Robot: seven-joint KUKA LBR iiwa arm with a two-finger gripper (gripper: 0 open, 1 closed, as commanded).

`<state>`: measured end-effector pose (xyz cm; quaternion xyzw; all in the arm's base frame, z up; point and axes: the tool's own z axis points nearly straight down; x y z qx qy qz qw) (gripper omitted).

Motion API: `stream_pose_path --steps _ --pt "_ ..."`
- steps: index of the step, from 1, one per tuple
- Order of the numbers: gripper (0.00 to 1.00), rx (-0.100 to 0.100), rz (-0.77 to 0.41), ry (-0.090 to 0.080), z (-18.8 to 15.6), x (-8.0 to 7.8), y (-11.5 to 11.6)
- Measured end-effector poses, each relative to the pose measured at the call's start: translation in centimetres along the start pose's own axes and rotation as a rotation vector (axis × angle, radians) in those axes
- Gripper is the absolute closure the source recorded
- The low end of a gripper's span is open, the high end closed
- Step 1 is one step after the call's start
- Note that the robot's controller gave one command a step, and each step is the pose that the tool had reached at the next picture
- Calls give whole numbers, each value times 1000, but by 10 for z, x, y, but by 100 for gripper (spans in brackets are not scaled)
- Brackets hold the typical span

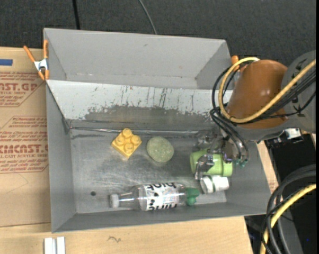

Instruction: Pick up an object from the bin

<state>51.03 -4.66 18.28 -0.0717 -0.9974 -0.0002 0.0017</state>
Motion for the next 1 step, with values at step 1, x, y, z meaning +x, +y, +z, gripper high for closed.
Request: stream_pose_path --steps 1 --pt "100 -1 12 -5 -39 -10 10"
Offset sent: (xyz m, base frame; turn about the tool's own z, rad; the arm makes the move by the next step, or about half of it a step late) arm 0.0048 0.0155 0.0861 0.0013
